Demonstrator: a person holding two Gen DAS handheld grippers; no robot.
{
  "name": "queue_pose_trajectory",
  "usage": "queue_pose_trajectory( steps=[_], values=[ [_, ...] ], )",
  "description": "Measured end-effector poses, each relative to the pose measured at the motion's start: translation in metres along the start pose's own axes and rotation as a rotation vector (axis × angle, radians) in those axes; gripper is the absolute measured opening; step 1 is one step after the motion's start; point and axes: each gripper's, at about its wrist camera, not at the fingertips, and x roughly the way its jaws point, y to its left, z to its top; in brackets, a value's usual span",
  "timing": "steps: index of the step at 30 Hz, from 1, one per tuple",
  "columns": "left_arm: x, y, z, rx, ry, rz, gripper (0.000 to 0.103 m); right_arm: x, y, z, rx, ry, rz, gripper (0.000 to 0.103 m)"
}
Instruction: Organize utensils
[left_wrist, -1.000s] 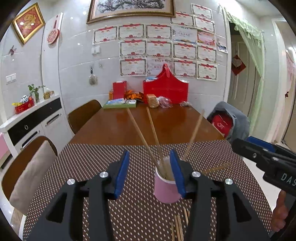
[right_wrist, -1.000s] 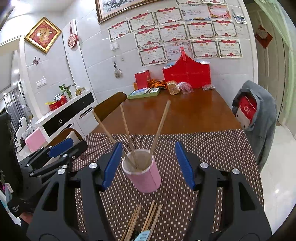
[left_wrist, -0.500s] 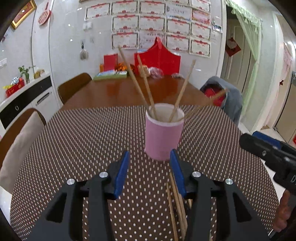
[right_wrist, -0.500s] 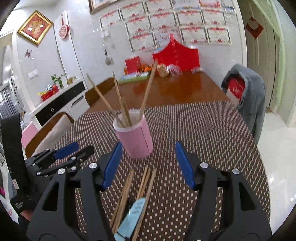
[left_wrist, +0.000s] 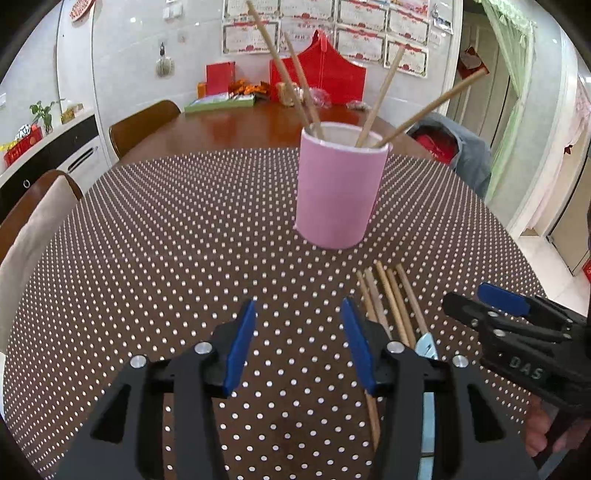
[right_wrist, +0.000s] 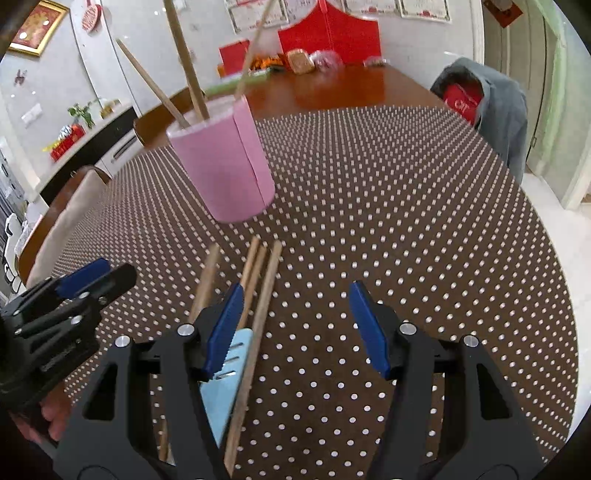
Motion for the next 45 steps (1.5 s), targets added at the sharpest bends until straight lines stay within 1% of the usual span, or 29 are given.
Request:
queue_pose_trajectory(
  steps=[8, 10, 13, 15, 16, 17, 19, 20, 22, 23, 24, 26, 28, 31, 34, 35, 38, 39, 40, 41, 43, 45],
  values=[
    [0.020, 0.005, -0.007, -0.010, 0.066, -0.006, 0.050, 0.023, 0.006, -0.004, -0.019, 0.052, -0.032, 0.060],
    [0.023, 0.006, -0.007, -0.013, 0.075, -0.015, 0.050, 0.027, 0.010, -0.004, -0.051, 0.051, -0.048, 0.060],
    [0.028, 0.007, -0.007, -0.016, 0.088, -0.021, 0.053, 0.030, 0.016, -0.005, -0.099, 0.062, -0.074, 0.061],
    [0.032, 0.007, -0.006, -0.019, 0.099, -0.024, 0.053, 0.033, 0.023, -0.005, -0.140, 0.075, -0.113, 0.060],
    [0.034, 0.007, -0.006, -0.022, 0.108, -0.028, 0.053, 0.034, 0.027, -0.006, -0.156, 0.076, -0.128, 0.058],
    [0.036, 0.007, -0.006, -0.023, 0.114, -0.031, 0.053, 0.034, 0.030, -0.007, -0.164, 0.075, -0.123, 0.054],
    [0.039, 0.006, -0.005, -0.021, 0.125, -0.032, 0.054, 0.033, 0.032, -0.006, -0.177, 0.070, -0.111, 0.032],
    [0.041, 0.005, -0.004, -0.022, 0.131, -0.033, 0.054, 0.033, 0.032, -0.006, -0.176, 0.066, -0.106, 0.029],
    [0.043, 0.003, -0.002, -0.027, 0.143, -0.036, 0.055, 0.034, 0.029, -0.005, -0.157, 0.052, -0.100, 0.014],
    [0.044, 0.002, 0.000, -0.028, 0.149, -0.041, 0.055, 0.034, 0.026, -0.004, -0.144, 0.047, -0.089, 0.012],
    [0.044, -0.001, 0.001, -0.025, 0.152, -0.046, 0.055, 0.034, 0.021, -0.004, -0.120, 0.046, -0.060, 0.011],
    [0.045, -0.009, 0.005, -0.004, 0.147, -0.053, 0.059, 0.033, 0.007, -0.001, -0.064, 0.046, -0.006, 0.010],
    [0.049, -0.016, 0.007, 0.018, 0.144, -0.050, 0.060, 0.034, -0.008, 0.003, -0.009, 0.045, 0.055, 0.008],
    [0.058, -0.024, 0.009, 0.037, 0.167, -0.025, 0.060, 0.036, -0.017, 0.003, 0.037, 0.040, 0.114, 0.008],
    [0.064, -0.027, 0.010, 0.044, 0.181, 0.002, 0.060, 0.036, -0.020, 0.004, 0.065, 0.047, 0.143, 0.008],
    [0.066, -0.028, 0.011, 0.048, 0.181, 0.027, 0.061, 0.036, -0.022, 0.005, 0.079, 0.051, 0.156, 0.008],
    [0.072, -0.036, 0.017, 0.034, 0.198, 0.053, 0.061, 0.039, -0.034, 0.009, 0.137, 0.071, 0.204, 0.007],
    [0.073, -0.037, 0.018, 0.031, 0.205, 0.056, 0.060, 0.040, -0.038, 0.010, 0.156, 0.078, 0.217, 0.007],
    [0.073, -0.038, 0.020, 0.032, 0.205, 0.054, 0.041, 0.040, -0.041, 0.011, 0.168, 0.081, 0.226, 0.007],
    [0.072, -0.041, 0.021, 0.045, 0.197, 0.055, 0.009, 0.040, -0.043, 0.011, 0.183, 0.084, 0.234, 0.007],
    [0.075, -0.039, 0.026, 0.046, 0.198, 0.052, 0.006, 0.037, -0.044, 0.009, 0.199, 0.084, 0.236, 0.007],
    [0.078, -0.039, 0.030, 0.038, 0.191, 0.040, 0.005, 0.030, -0.047, 0.009, 0.208, 0.058, 0.209, 0.007]
  ],
)
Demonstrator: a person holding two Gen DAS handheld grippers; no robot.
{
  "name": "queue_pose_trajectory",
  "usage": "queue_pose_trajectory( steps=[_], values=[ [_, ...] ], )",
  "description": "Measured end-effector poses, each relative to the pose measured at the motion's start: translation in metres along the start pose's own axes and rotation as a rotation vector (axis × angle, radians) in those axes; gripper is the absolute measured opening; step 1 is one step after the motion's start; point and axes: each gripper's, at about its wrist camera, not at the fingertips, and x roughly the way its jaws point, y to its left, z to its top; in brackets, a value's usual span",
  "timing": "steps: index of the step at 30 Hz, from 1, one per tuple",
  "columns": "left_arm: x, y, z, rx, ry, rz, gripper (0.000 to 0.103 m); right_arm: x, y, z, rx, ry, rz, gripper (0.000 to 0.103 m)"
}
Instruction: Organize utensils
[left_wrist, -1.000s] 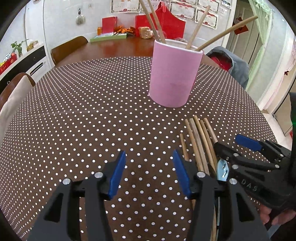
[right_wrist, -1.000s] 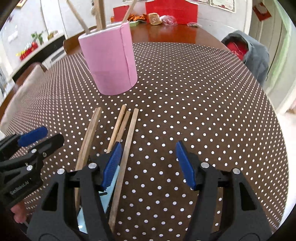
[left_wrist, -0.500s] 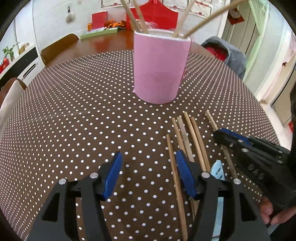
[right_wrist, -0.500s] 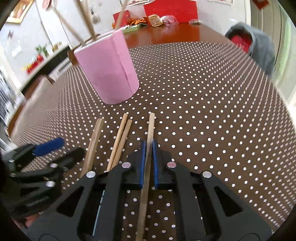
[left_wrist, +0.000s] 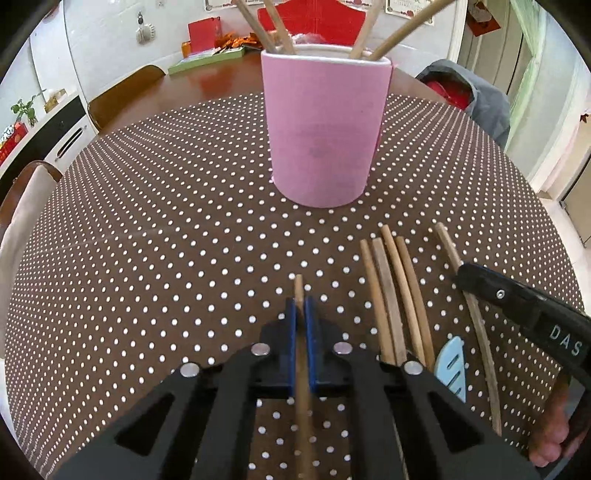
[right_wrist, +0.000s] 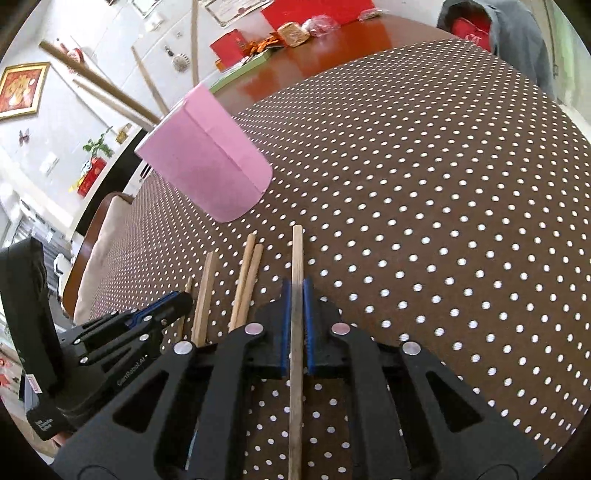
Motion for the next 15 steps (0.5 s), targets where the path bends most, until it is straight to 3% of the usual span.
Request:
queue_pose_trajectory(
  steps=[3, 15],
  values=[
    [0.000, 0.009, 0.007, -0.043, 0.011, -0.029, 0.005, -0.015, -0.002, 0.001, -0.008, -0.050, -0.002, 0.007],
    [-0.079, 0.012, 0.034, -0.056, -0.210, -0.104, 0.005, -0.096, 0.031, 0.023, -0.087, -0.293, -0.007, 0.007]
  ],
)
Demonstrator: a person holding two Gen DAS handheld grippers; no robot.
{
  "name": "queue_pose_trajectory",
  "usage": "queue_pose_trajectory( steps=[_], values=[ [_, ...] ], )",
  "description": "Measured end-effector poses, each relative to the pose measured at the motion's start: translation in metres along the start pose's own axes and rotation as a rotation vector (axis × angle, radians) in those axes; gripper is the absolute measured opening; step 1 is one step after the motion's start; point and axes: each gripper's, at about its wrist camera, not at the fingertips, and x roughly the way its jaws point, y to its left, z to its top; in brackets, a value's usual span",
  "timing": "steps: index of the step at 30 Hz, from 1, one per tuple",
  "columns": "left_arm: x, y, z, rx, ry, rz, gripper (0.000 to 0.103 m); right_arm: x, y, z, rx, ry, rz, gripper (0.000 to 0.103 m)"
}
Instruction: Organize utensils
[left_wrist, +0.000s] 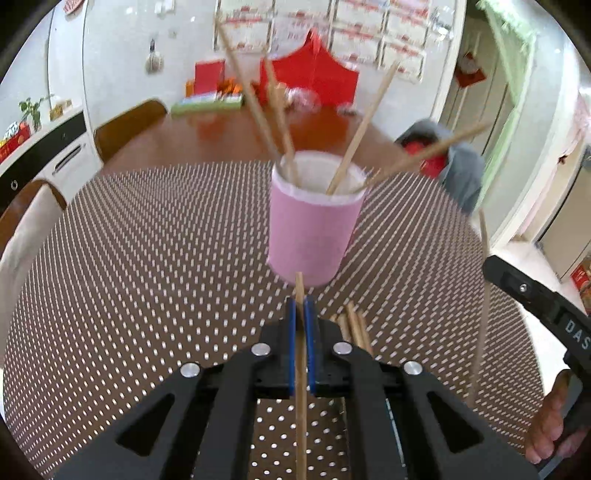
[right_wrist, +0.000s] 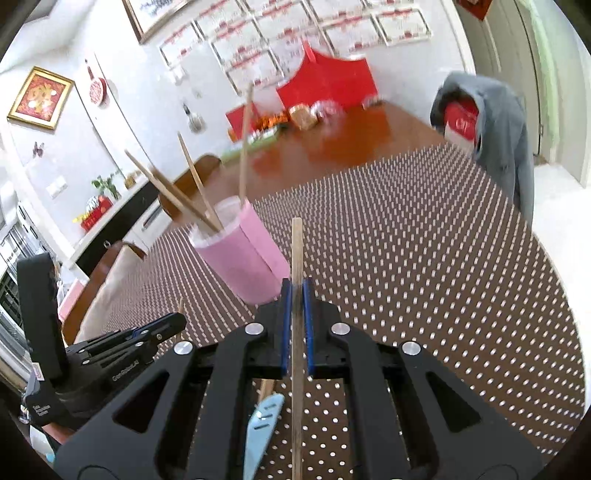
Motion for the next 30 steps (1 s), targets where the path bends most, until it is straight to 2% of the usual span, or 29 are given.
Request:
queue_pose_trajectory(
  steps=[4, 12, 21, 30],
  values=[
    [-0.031, 0.000, 0.005, 0.008, -0.084, -0.024, 0.005, -0.022, 0.011, 0.015, -0.031, -0.073, 0.023, 0.007],
    [-0.077, -0.008, 0.014, 0.041, -0.227, -0.048, 0.005, -0.038, 0.029, 0.040, -0.062, -0.140, 0.016, 0.007],
    [-0.102, -0.008, 0.038, 0.042, -0.314, -0.043, 0.005, -0.056, 0.041, 0.071, -0.098, -0.216, 0.005, 0.007],
    [-0.133, -0.007, 0.072, 0.037, -0.423, -0.047, 0.005, -0.078, 0.063, 0.126, -0.128, -0.351, -0.018, 0.007]
  ],
)
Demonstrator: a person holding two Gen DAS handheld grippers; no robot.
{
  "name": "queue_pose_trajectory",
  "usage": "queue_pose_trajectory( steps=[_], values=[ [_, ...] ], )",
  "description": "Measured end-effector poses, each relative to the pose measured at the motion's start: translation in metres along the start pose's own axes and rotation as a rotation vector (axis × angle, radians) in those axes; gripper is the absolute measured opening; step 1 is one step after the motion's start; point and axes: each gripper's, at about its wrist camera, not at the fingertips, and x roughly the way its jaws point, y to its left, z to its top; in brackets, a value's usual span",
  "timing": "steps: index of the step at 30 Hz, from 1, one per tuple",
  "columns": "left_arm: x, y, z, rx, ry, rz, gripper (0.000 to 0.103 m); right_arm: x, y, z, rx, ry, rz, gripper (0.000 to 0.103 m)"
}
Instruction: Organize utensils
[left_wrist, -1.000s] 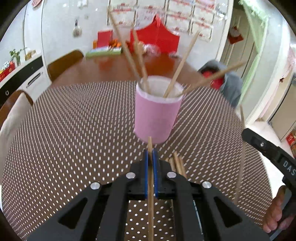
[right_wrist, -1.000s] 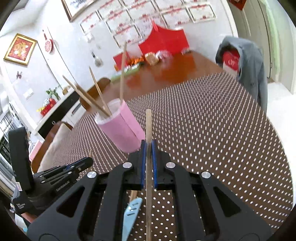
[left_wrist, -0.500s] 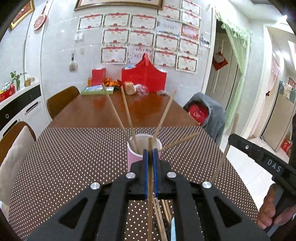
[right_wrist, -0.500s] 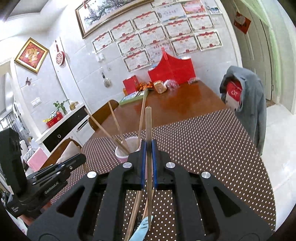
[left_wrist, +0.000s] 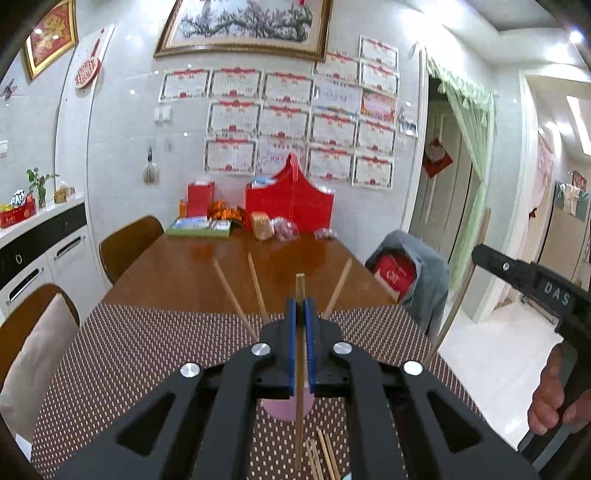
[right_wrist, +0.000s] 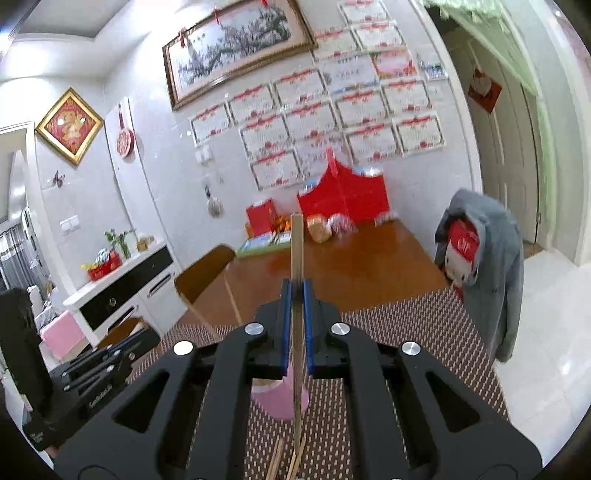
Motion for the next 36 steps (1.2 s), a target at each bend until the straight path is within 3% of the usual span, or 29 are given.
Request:
queue_pose_trajectory(
  steps=[9, 15, 22, 30, 34, 36],
  values=[
    [-0.002, 0.011, 0.053, -0.023, -0.135, 0.034, 0.005, 0.023, 0.016, 0.053, -0.014, -0.101, 0.000, 0.007],
    [0.012, 0.018, 0.073, -0.051, -0.189, 0.030, 0.005, 0.062, 0.032, 0.057, -0.052, -0.074, 0.021, 0.007],
    [0.058, 0.021, 0.058, -0.041, -0.111, 0.051, 0.005, 0.118, 0.035, 0.022, -0.061, 0.035, 0.057, 0.007],
    [0.107, 0.026, 0.007, 0.003, 0.045, 0.079, 0.006, 0.144, 0.035, -0.032, -0.148, 0.203, 0.097, 0.007],
    [0.114, 0.032, -0.010, 0.009, 0.084, 0.099, 0.025, 0.143, 0.031, -0.044, -0.142, 0.255, 0.106, 0.008],
    [0.113, 0.035, -0.013, 0.018, 0.087, 0.107, 0.027, 0.140, 0.027, -0.046, -0.125, 0.272, 0.102, 0.016]
  ],
)
